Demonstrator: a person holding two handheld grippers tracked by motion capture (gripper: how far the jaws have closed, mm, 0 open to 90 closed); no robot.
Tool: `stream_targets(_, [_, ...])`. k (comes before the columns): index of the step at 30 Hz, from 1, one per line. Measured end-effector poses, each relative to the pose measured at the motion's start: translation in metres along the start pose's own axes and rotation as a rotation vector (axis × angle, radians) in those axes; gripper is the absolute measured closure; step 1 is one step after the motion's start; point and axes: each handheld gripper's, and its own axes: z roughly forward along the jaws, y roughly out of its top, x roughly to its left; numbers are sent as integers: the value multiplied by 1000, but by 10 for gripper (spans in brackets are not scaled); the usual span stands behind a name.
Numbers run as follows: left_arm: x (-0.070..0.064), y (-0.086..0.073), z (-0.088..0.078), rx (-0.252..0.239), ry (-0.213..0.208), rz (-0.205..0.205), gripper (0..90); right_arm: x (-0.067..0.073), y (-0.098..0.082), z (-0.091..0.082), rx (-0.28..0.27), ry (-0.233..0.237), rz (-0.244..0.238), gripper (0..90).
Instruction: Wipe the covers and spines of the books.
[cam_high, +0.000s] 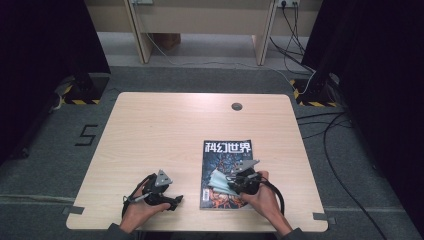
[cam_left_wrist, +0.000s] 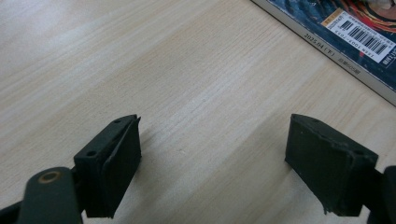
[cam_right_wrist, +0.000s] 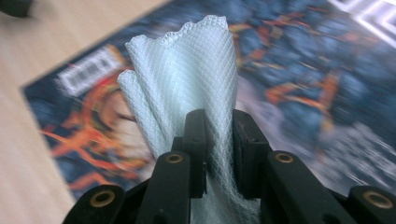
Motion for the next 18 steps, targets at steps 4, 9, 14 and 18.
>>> stream_targets(4, [0,0,0,-2,-1,-2,171,17,9,9,-4,52,-32,779])
stream_targets(9, [0,0,0,-4,-2,-2,170,36,14,15,-7,104,-74,779])
stream_targets(14, [0,0,0,-6,-3,-2,170,39,13,14,-6,117,-77,778])
stream_targets(18, [0,-1,0,-3,-3,1,170,31,7,10,-6,100,-56,779])
